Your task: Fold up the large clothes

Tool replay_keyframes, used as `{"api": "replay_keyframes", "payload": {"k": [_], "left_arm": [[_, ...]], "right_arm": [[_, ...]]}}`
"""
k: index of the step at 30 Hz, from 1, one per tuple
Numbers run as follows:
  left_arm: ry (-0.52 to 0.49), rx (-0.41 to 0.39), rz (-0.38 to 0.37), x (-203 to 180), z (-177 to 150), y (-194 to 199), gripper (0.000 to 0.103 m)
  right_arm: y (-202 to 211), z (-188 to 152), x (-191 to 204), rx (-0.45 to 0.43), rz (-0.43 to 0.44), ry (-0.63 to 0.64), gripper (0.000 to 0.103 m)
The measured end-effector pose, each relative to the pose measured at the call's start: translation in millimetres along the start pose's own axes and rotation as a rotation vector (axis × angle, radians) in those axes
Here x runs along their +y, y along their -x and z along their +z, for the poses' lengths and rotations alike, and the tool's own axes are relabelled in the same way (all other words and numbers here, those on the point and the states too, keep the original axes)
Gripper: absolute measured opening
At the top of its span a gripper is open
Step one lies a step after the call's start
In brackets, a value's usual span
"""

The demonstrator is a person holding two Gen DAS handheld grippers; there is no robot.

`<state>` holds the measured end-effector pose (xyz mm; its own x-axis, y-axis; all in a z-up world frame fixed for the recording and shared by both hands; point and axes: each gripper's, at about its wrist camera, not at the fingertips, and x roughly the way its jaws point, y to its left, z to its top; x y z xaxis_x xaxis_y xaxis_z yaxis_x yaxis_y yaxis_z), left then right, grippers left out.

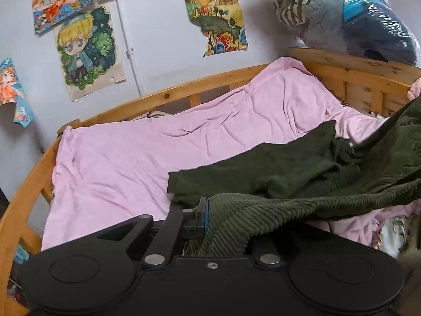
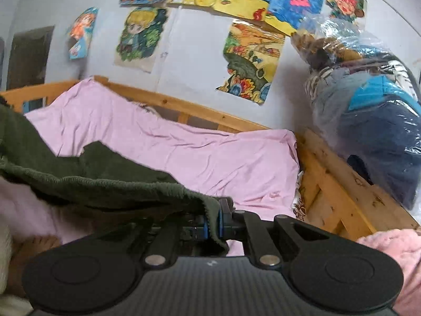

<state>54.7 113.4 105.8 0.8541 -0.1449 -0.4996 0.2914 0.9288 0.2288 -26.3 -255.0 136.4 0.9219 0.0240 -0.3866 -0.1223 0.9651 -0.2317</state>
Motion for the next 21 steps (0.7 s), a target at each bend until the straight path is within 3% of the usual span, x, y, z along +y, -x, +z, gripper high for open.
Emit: {"api": "replay_keyframes", "payload": {"k": [5,11,14,18,19,21], "left_arm": [[0.074,0.071,-0.031,17,42,-61,0.007],[0.06,0.176,-0.04,26,82,-164,0.01],[0.078,0.233,-0.058,34,87,-219,0.011],[0.217,0.296,-0.145,56,74,-281,0.014],[0.262,0.303,-0.184,63,68,-292,0.017],[0.342,0.303,-0.239,74,55,-302,0.038]], "right_arm": [[-69,25,-27,-0.002,0.021,-0.057,0.007],[-174,42,-47,0.047,-0.01,-0.115,0.007],[-227,36,-52,0.095,-0.032,-0.149,0.007],[-292,12,-56,0.169,-0.037,-0.215,0.007],[-305,5,-58,0.177,-0.026,-0.244,0.009],[-320,-11,-61,0.186,-0.015,-0.314,0.017]]}}
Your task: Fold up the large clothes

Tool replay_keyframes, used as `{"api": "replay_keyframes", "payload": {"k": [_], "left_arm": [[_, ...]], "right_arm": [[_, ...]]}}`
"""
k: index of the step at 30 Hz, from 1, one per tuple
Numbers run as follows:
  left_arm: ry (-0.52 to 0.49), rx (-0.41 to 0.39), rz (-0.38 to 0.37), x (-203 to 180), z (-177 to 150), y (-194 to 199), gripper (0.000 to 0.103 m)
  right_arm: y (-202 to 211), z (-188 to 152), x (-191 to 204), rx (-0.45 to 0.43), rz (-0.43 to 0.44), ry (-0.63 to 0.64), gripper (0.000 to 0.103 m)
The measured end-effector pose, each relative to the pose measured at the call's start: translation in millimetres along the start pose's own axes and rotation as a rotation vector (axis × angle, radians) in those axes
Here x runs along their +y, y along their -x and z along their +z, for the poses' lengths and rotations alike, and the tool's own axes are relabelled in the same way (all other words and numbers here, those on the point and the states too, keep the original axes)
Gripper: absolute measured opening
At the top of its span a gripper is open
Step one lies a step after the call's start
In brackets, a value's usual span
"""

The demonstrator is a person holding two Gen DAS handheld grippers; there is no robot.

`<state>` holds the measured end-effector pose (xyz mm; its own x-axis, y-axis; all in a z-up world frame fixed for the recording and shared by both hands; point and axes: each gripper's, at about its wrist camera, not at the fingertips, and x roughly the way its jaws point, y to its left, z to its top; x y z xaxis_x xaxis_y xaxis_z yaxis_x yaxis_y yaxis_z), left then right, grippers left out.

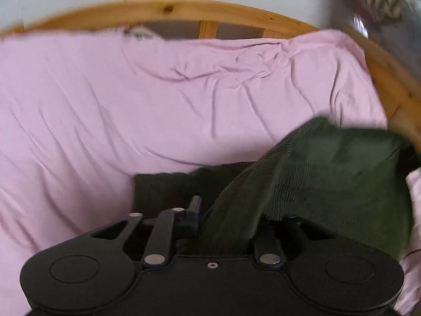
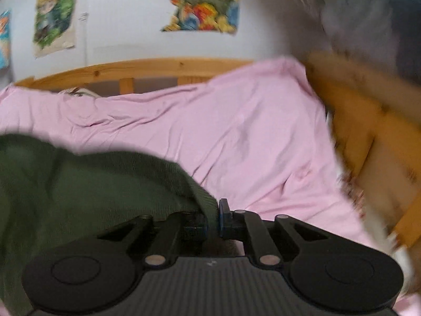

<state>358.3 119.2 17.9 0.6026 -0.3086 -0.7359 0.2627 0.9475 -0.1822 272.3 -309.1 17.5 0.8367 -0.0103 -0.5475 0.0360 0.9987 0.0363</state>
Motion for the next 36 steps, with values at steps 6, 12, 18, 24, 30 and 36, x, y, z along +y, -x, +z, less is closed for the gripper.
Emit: {"api": "replay_keyframes", "payload": {"k": [6,12,18,24,30,36], "left_arm": [[0.139,-0.185,-0.018,33,-29,42,0.096],[0.158,-0.176,-0.014,39,-83,71,0.096],[0.178,-0.079,0.058,31,-128,47,0.041],[0.2,-0.173,0.08,21,-143,59,0.001],[0.324,-0.277,0.135,22,-176,99,0.0],[0.414,-0.267,0.115,30,-194,107,0.0]], "right_arm": [[2,-32,-5,-0.071,0.079,-0.123,0.078],[25,-60,-14,-0.126,0.136,-0.235,0.1],[13,-70,-26,-0.091,0.091,-0.292,0.095],[8,-74,-30,-0.094,0.128,-0.34,0.034],[26,-65,-28,-0.167,0.142,-0.351,0.016],[36,-65,-29,-0.134,0.129,-0.427,0.009]]}}
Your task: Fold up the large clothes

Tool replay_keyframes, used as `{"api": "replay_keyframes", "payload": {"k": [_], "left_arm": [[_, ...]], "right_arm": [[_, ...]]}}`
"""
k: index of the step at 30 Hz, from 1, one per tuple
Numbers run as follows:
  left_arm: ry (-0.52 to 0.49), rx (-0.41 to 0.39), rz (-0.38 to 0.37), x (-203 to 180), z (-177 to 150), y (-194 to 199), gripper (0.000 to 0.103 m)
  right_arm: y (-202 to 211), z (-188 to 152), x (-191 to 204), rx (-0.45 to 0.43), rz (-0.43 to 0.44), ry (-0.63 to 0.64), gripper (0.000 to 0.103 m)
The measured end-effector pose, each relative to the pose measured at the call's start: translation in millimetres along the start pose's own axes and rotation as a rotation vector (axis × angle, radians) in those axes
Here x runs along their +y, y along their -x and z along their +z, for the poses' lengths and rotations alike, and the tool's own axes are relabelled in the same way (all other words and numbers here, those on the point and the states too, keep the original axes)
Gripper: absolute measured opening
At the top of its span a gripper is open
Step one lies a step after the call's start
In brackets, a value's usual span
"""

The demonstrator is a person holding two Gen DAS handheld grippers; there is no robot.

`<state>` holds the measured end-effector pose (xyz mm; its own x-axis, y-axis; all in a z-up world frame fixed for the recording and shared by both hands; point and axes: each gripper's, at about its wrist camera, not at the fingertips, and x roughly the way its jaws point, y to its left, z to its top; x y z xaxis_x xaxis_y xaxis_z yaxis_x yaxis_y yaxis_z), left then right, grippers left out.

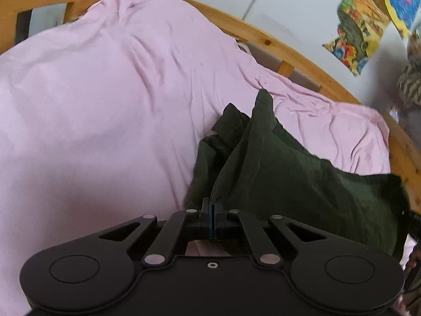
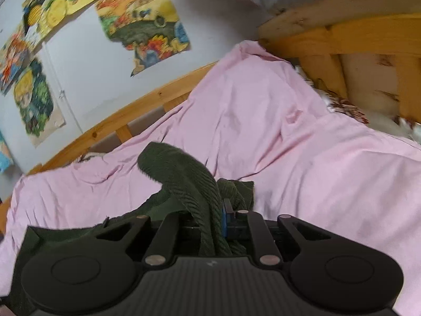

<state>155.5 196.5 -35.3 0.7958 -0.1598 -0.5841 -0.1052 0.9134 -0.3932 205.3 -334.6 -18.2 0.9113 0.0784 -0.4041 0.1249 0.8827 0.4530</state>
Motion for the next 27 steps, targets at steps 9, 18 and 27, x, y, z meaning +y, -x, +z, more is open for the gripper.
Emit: {"api": "replay_keyframes", "payload": {"k": [9,18,27], "left_arm": [[0.043,0.056,0.071,9,-7,-37,0.0],[-0.058,-0.01,0.125,-11,3,-18,0.026],[-0.294,-0.057,0.139,-67,29,-56,0.057]], "right_arm": [[-12,-11,-24,0.114,-0.076,-0.094,0.011],[1,-6,-6,-0.008,-0.034,0.004,0.067],[-15,-4,25,-0.078,-0.059,0.233,0.049]]}}
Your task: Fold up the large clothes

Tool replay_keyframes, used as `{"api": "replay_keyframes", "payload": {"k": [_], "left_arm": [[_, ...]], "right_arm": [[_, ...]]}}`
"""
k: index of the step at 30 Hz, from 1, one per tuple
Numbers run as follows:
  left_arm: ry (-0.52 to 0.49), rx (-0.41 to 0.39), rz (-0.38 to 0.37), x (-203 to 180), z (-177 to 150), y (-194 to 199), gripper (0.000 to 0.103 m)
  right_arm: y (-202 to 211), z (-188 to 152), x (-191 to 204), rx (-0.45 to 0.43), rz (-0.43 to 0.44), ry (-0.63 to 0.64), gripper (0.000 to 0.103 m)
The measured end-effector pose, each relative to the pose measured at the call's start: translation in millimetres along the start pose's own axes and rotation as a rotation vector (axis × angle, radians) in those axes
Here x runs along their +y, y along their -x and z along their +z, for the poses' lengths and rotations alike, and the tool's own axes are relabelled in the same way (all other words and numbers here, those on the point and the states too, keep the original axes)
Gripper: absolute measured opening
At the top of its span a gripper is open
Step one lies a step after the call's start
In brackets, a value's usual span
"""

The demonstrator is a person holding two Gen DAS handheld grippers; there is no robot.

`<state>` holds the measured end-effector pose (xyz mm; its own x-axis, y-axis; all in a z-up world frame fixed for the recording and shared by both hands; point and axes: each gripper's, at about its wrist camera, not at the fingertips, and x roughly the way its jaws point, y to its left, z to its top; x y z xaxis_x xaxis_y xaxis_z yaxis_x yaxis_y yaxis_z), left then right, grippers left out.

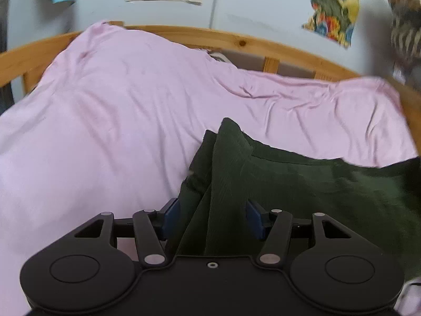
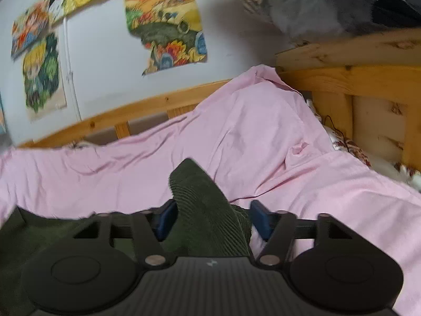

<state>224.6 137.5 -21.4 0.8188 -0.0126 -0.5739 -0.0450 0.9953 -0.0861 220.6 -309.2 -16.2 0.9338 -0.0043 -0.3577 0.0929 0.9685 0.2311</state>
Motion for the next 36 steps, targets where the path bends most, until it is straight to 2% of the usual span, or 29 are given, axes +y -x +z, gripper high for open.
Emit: {"api": "replay_keyframes", "payload": {"k": [1,2,3,4,8,9,10,11,12,13,14,16,18,22,25,28,30,33,36], "left_arm": [[-0.011,0.004,0.023,-3,4,-11,0.047],[-0.009,0.017,0.04,-4,7,-22,0.023],[0.0,0.04,0.051,-3,9,-33,0.013],[0.021,0.059,0.053,1,11,-42,0.01],[0.098,0.084,0.059,19,7,-60,0.011],[0.113,0.088,0.06,24,5,-62,0.017],[0.137,0.09,0.056,28,3,-63,0.02],[0.164,0.082,0.046,31,2,-61,0.022],[0.187,0.071,0.038,33,1,-55,0.024],[0.208,0.062,0.033,35,0,-48,0.039],[0.222,0.054,0.042,35,-1,-40,0.064],[0.249,0.001,0.049,37,-7,-15,0.081],[0.248,-0.049,0.031,36,-14,10,0.083],[0.253,-0.052,-0.008,26,-36,52,0.098],[0.273,0.001,-0.095,20,-58,63,0.101],[0.326,0.097,-0.184,17,-75,49,0.101],[0.372,0.133,-0.198,18,-82,35,0.101],[0.472,0.16,-0.193,25,-85,13,0.1],[0.556,0.132,-0.166,33,-80,1,0.1]], "right_arm": [[-4,-1,1,0.005,-0.011,0.012,0.028],[-9,-3,1,0.016,-0.032,0.018,0.021],[-13,-4,0,0.027,-0.055,0.015,0.015],[-16,-5,-4,0.033,-0.072,-0.004,0.014],[-31,-11,-28,0.087,-0.073,-0.083,0.017],[-32,-14,-32,0.089,-0.072,-0.092,0.025],[-32,-14,-35,0.091,-0.078,-0.103,0.039],[-29,-12,-37,0.096,-0.087,-0.127,0.046],[-25,-10,-38,0.102,-0.083,-0.151,0.06],[-17,-8,-38,0.102,-0.064,-0.177,0.073],[-6,-6,-38,0.098,-0.042,-0.194,0.079],[21,-5,-36,0.081,0.001,-0.206,0.1],[47,-1,-30,0.075,0.031,-0.203,0.103],[91,-9,-20,0.14,0.108,-0.294,0.103],[109,-26,-17,0.255,0.164,-0.393,0.103],[104,-41,-21,0.367,0.202,-0.487,0.103],[92,-46,-29,0.425,0.17,-0.529,0.103],[68,-60,-51,0.496,0.101,-0.676,0.103],[64,-64,-67,0.407,0.061,-0.764,0.103]]}}
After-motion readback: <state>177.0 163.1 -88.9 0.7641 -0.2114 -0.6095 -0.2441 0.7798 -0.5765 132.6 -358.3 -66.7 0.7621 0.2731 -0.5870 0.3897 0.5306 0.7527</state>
